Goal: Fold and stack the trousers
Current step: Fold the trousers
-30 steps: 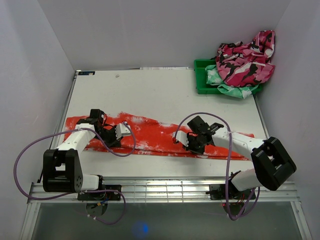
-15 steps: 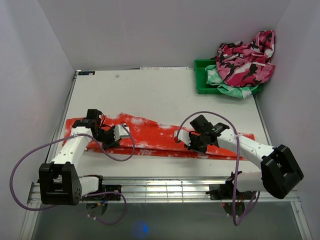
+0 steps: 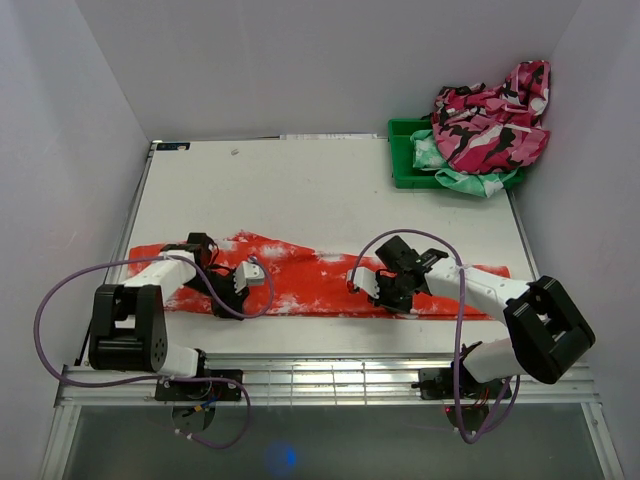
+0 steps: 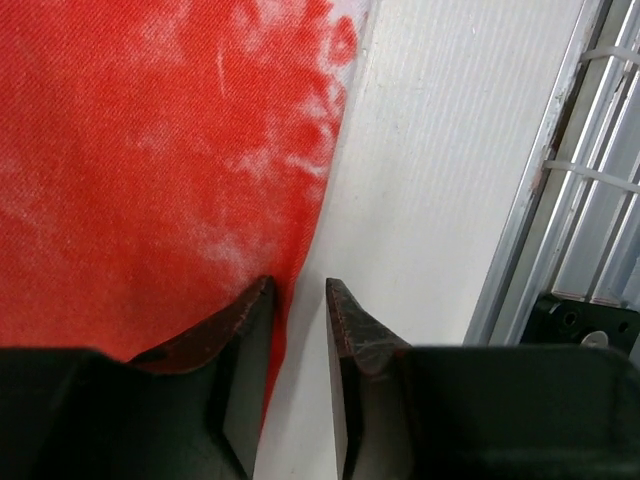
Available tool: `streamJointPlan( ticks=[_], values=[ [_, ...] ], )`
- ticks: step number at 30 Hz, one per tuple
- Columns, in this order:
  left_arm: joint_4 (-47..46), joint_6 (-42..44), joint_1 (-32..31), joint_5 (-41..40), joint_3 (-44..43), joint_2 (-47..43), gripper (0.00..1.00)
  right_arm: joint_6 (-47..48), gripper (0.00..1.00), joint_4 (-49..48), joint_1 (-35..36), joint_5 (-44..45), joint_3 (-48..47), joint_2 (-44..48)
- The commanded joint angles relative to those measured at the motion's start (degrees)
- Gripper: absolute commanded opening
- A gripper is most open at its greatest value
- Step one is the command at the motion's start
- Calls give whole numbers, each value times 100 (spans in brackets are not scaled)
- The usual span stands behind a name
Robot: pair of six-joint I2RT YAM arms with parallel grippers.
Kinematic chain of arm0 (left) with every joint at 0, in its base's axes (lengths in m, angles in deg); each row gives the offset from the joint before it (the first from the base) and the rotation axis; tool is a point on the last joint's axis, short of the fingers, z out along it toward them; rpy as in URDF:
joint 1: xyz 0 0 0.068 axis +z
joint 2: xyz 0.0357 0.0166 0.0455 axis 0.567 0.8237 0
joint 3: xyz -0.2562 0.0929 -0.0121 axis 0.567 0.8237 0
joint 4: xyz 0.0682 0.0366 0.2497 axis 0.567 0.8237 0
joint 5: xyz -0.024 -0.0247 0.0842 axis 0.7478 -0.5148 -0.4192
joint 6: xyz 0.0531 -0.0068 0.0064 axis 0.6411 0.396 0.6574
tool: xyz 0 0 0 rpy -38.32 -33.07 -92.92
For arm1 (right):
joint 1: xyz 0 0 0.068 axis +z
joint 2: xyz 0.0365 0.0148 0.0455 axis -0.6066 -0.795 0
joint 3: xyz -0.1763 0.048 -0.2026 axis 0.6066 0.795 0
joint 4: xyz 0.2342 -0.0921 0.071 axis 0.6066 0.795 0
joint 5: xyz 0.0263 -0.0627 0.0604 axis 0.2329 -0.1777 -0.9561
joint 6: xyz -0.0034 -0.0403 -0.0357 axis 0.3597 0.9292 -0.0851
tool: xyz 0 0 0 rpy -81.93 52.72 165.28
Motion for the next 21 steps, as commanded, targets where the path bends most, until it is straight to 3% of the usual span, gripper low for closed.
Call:
streamJointPlan(
  ticks=[1, 4, 9, 15, 21],
  values=[
    [111, -88, 2, -408, 113, -500, 41, 96, 8, 25, -11, 338, 190, -228],
    [358, -421, 90, -197, -316, -941, 53, 105, 8, 139, -11, 338, 278, -158],
    [350, -1275, 818, 277, -1073, -1172, 61, 114, 8, 333, -11, 259, 401, 79],
    [508, -1030, 2002, 279, -1136, 74, 51, 149, 8, 350, -20, 321, 585, 212],
    [-133, -1030, 3007, -731, -777, 1052, 41, 105, 8, 359, -37, 268, 674, 212]
  ],
)
